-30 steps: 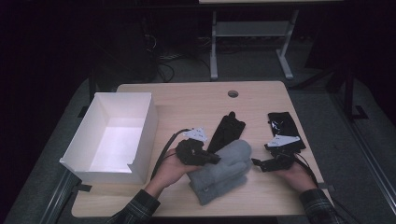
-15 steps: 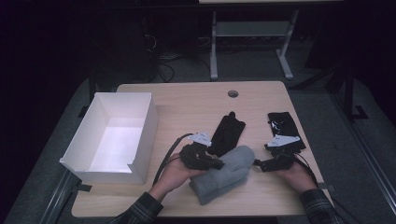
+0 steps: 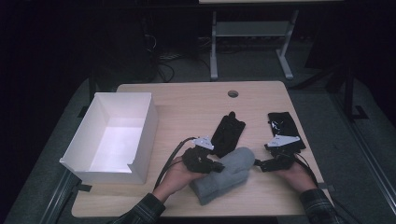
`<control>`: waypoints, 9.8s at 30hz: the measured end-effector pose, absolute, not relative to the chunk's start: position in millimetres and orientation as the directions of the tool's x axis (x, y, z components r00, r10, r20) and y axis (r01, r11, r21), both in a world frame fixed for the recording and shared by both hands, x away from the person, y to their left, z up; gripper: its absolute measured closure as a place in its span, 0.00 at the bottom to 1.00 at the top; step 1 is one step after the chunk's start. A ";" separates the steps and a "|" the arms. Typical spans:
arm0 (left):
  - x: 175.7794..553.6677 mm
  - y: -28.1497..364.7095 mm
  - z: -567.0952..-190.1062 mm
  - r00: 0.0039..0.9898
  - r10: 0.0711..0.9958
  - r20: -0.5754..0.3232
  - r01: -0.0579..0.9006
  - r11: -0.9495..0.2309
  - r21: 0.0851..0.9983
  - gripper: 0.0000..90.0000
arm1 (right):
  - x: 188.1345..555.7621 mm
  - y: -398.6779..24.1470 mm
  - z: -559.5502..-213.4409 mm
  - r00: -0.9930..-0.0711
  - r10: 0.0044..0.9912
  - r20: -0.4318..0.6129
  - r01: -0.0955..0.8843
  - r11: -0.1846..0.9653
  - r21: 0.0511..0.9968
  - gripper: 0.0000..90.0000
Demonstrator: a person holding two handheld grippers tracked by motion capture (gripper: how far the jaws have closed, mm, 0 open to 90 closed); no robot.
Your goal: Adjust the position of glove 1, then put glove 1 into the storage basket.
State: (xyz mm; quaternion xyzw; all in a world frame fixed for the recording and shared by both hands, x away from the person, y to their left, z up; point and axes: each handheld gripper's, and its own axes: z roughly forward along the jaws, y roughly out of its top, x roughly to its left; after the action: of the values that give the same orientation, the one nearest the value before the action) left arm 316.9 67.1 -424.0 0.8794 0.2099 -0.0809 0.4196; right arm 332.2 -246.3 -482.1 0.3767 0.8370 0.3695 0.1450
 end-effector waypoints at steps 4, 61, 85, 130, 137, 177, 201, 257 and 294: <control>316.1 70.6 -416.8 0.904 0.299 -0.306 0.425 -0.540 0.726 0.83 | 329.8 -245.5 -478.6 -0.681 0.731 0.034 0.522 0.453 0.722 0.32; 323.0 83.2 -414.6 0.906 0.337 -0.255 0.412 -0.568 0.712 0.29 | 318.3 -227.7 -433.4 -0.731 0.678 0.075 0.476 0.429 0.768 0.99; 331.5 33.3 -453.3 0.923 0.288 -0.256 0.385 -0.701 0.600 0.14 | 330.9 -234.7 -461.9 -0.692 0.720 0.058 0.529 0.451 0.718 0.52; 338.1 66.8 -410.1 0.901 0.241 -0.360 0.429 -0.606 0.670 0.80 | 334.9 -234.3 -481.8 -0.670 0.741 0.041 0.527 0.437 0.729 0.20; 349.0 91.8 -378.9 0.887 0.324 -0.327 0.458 -0.545 0.702 0.80 | 334.8 -234.1 -481.8 -0.669 0.742 0.041 0.529 0.437 0.728 0.19; 378.6 216.3 -250.6 0.800 0.549 -0.241 0.502 -0.394 0.770 0.80 | 334.6 -233.9 -481.8 -0.667 0.744 0.041 0.530 0.434 0.728 0.19; 379.6 339.2 -270.8 0.580 0.772 -0.261 0.644 -0.238 0.727 0.80 | 334.8 -233.9 -481.8 -0.662 0.748 0.040 0.532 0.432 0.728 0.19; 405.5 355.5 -367.4 0.356 0.916 -0.185 0.788 -0.188 0.586 0.25 | 334.9 -233.8 -481.8 -0.659 0.751 0.040 0.534 0.430 0.728 0.19; 368.4 164.0 -321.8 0.725 0.674 -0.140 0.547 -0.440 0.712 0.15 | 334.9 -233.8 -481.8 -0.661 0.749 0.039 0.532 0.431 0.729 0.19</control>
State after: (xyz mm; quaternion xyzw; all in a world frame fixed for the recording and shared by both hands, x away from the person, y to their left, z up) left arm 368.4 164.0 -321.8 0.8446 0.3613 0.0821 0.3865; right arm 334.9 -233.8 -481.8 0.3846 0.8331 0.3694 0.1471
